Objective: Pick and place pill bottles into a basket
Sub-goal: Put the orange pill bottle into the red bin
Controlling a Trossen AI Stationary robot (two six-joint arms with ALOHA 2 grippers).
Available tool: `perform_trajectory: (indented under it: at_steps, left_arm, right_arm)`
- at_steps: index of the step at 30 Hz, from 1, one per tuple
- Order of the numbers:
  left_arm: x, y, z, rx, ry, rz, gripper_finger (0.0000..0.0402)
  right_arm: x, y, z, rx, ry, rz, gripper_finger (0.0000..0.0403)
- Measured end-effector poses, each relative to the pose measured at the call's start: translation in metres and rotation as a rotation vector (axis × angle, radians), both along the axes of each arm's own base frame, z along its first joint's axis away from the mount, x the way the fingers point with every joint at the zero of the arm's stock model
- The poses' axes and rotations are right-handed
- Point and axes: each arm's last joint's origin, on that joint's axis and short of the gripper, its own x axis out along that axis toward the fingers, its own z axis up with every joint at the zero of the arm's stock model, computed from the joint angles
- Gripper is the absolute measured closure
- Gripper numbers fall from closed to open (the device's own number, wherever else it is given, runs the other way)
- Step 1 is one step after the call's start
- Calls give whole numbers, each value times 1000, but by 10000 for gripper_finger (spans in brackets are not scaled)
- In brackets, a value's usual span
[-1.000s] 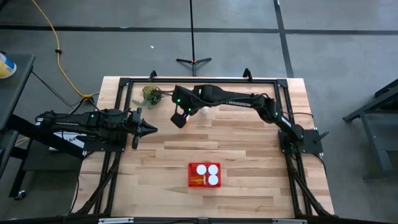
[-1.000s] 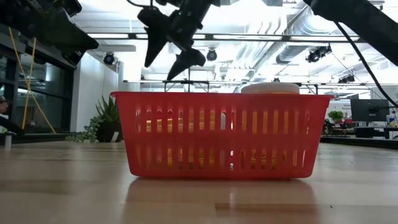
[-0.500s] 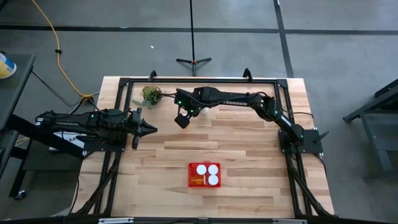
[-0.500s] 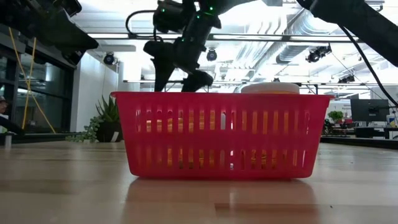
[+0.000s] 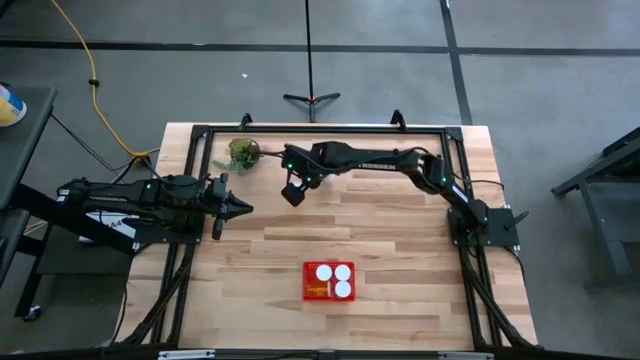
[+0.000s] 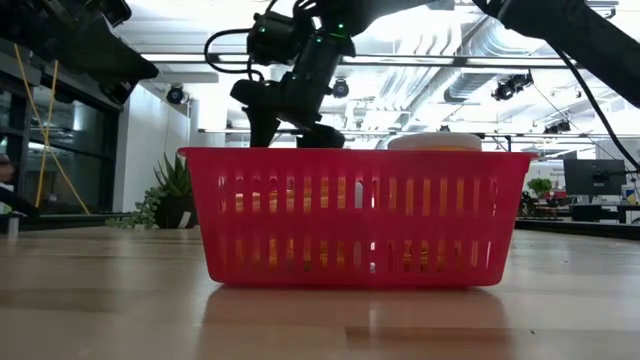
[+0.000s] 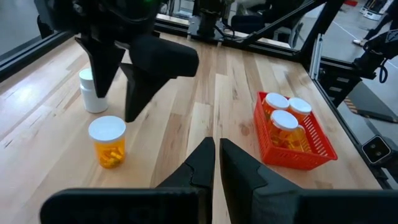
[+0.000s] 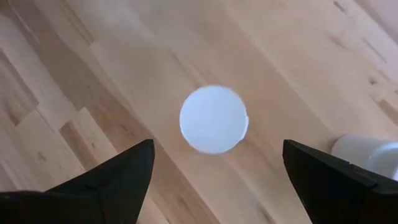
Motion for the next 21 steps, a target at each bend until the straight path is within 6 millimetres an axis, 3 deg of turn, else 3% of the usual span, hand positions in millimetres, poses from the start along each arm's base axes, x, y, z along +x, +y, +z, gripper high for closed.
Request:
perform_trajectory:
  at_steps: [8, 21]
  left_arm:
    - [0, 0, 0, -21, 0, 6, 341]
    - [0, 0, 0, -25, 0, 7, 341]
  right_arm:
    - [5, -3, -1, -5, -43, -2, 57]
    - [6, -6, -1, -22, -55, -5, 7]
